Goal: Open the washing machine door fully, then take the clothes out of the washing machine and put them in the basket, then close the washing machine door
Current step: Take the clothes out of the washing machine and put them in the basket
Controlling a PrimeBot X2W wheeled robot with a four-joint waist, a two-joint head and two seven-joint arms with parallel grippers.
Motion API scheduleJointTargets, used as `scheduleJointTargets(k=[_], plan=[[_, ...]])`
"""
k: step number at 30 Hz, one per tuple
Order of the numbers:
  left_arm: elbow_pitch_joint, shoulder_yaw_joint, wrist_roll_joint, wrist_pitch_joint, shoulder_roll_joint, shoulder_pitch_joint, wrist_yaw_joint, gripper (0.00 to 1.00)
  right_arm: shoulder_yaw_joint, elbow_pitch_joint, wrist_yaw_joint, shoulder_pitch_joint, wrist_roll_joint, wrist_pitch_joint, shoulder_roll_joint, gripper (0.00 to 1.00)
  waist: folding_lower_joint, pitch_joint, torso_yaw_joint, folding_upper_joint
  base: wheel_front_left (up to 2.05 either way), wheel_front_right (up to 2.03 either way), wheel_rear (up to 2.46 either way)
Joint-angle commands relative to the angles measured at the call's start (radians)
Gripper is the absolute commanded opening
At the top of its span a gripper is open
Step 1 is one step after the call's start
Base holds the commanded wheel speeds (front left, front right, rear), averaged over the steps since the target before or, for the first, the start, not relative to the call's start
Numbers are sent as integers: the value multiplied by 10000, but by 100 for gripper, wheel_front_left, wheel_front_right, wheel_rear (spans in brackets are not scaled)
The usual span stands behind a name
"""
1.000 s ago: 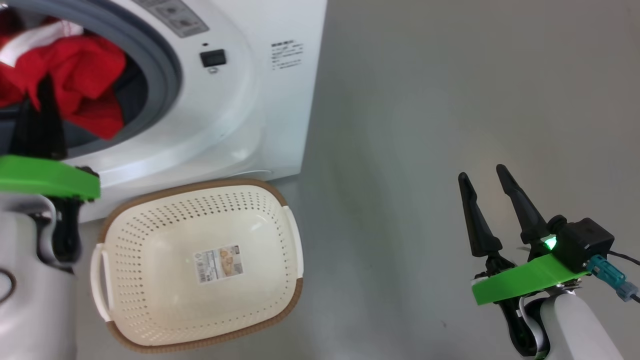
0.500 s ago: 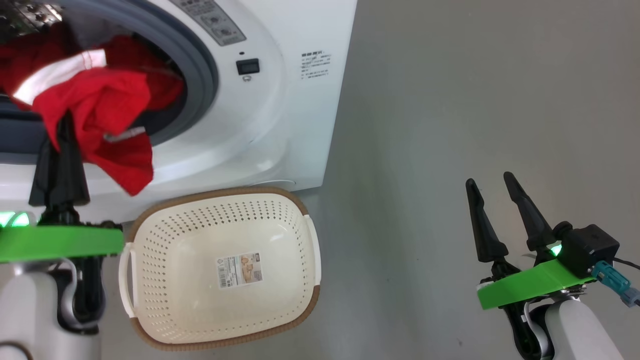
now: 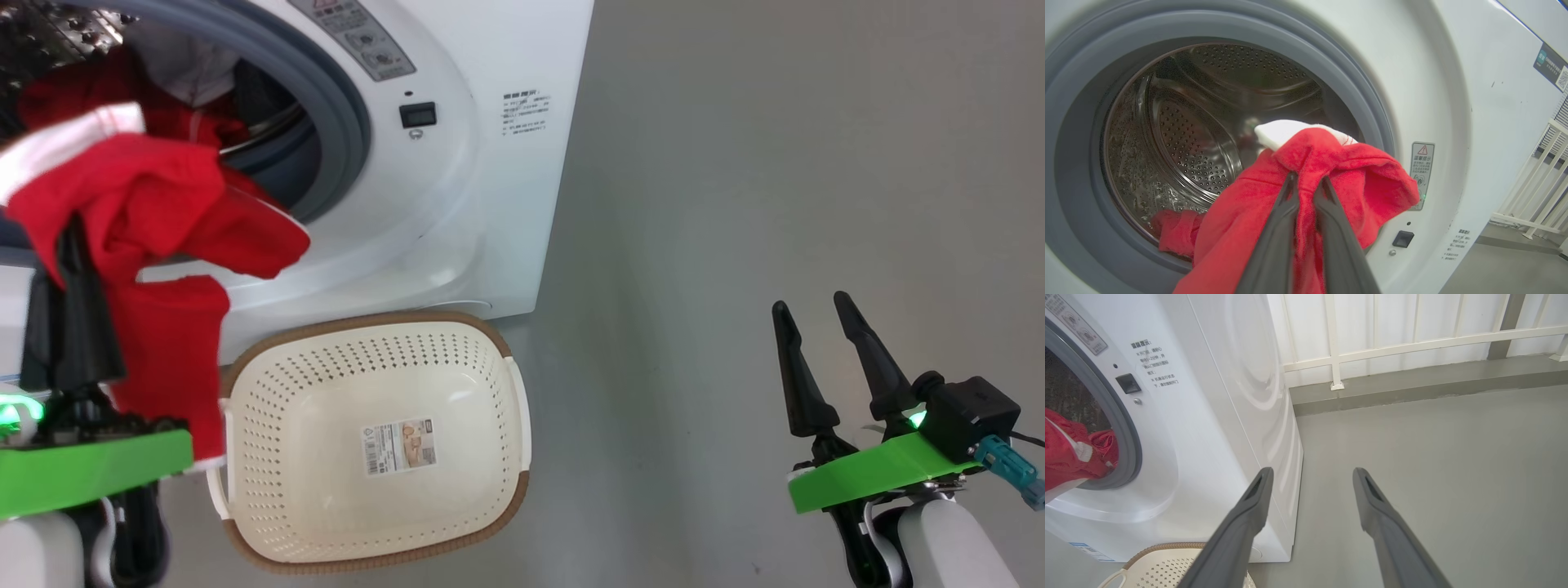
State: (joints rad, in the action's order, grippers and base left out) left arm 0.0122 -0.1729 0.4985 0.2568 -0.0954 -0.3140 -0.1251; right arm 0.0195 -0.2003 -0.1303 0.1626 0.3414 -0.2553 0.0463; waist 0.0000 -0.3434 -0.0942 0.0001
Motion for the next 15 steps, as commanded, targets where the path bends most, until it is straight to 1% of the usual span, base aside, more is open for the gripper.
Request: scheduleJointTargets(k=[1,9,15], plan=[[308,-242,-202,49,-233,168,-55,0,234,207,-4,-89,-128,-65,39,100,0,10,5,-1,0,0,0],[-149,-175,-163,49,-132,372,-55,0,359,203,-4,-77,-103,-65,39,100,0,-18,-63,-1,0,0,0],[-1183,195,-65,49,-170,576,-55,0,427,243,-4,-37,-33,-65,39,100,0,-276,-134,-1,0,0,0]])
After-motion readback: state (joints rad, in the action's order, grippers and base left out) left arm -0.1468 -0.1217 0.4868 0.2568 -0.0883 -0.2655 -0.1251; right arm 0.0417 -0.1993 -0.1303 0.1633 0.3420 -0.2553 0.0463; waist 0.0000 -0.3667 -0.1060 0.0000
